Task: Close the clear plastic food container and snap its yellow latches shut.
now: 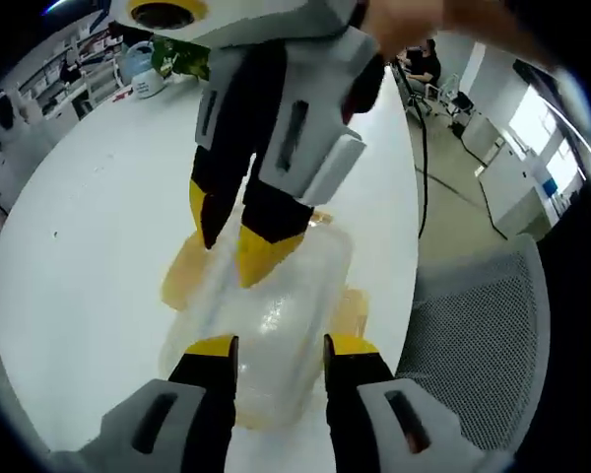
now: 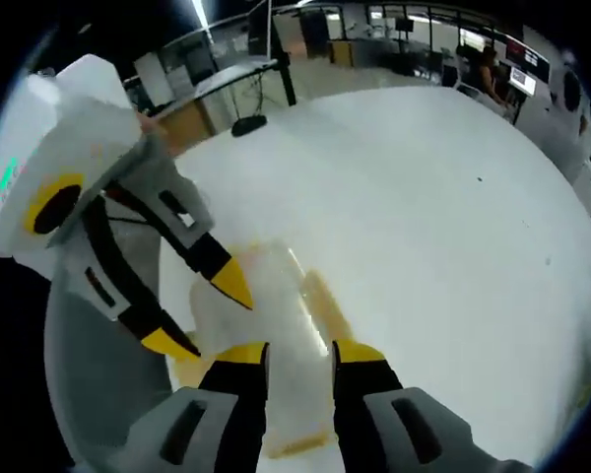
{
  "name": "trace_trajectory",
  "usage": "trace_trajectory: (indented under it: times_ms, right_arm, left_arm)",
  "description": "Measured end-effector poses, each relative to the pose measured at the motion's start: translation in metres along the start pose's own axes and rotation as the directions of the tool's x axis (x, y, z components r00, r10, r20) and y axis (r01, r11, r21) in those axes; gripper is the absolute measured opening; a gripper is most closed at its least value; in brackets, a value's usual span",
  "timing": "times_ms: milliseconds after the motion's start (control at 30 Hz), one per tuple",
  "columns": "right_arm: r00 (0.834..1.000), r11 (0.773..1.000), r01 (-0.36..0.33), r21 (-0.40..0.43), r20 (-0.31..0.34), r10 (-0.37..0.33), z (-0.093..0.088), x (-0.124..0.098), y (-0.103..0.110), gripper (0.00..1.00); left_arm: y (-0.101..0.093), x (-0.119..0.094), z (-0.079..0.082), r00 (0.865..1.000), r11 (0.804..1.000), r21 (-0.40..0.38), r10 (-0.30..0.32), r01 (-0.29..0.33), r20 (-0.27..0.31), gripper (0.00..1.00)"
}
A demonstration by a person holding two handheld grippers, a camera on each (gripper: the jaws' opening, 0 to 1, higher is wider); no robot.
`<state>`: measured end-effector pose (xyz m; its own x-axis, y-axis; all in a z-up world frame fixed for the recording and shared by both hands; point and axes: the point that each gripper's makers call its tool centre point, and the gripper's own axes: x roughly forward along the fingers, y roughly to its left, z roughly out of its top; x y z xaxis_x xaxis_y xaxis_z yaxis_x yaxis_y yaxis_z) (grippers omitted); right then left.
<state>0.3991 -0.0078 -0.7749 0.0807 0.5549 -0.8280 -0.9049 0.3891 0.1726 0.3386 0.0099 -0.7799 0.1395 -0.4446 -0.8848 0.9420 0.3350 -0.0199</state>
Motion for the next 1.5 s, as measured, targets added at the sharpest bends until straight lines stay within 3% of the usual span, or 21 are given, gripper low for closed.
trace_trajectory:
  times_ms: [100, 133, 233, 267, 367, 967, 1500]
  right_arm:
    - [1.0, 0.998, -0.009, 0.057, 0.015, 0.008, 0.003, 0.004, -0.005, 0.24]
    - [1.0, 0.996, -0.017, 0.087, 0.023, 0.015, 0.005, 0.006, -0.005, 0.24]
    - [1.0, 0.995, 0.003, 0.095, 0.021, -0.005, 0.008, 0.009, -0.01, 0.25]
    - [1.0, 0.995, 0.007, 0.098, 0.017, -0.008, 0.007, 0.01, -0.011, 0.26]
    - [1.0, 0.993, -0.01, 0.122, -0.011, 0.011, 0.0, 0.016, -0.009, 0.3]
    - [0.998, 0.996, -0.046, 0.071, -0.026, 0.048, -0.002, 0.01, -0.009, 0.29]
    - [0.989, 0.991, -0.13, 0.021, -0.068, 0.131, -0.002, 0.019, -0.002, 0.31]
  left_arm:
    - [-0.005, 0.003, -0.002, 0.999, 0.995, 0.084, 0.052, -0.052, -0.005, 0.41]
    - [-0.005, 0.003, -0.003, 0.996, 0.985, 0.151, 0.088, -0.084, -0.018, 0.42]
    - [-0.003, 0.008, -0.011, 0.987, 0.965, 0.224, 0.149, -0.134, -0.054, 0.53]
    - [-0.003, 0.009, -0.007, 0.987, 0.958, 0.243, 0.161, -0.15, -0.026, 0.53]
    - [-0.003, 0.009, -0.005, 0.987, 0.97, 0.188, 0.159, -0.155, -0.005, 0.54]
    - [-0.002, 0.008, -0.001, 0.987, 0.968, 0.195, 0.158, -0.157, 0.013, 0.52]
    - [-0.004, 0.015, 0.003, 0.987, 0.958, 0.235, 0.163, -0.162, 0.017, 0.53]
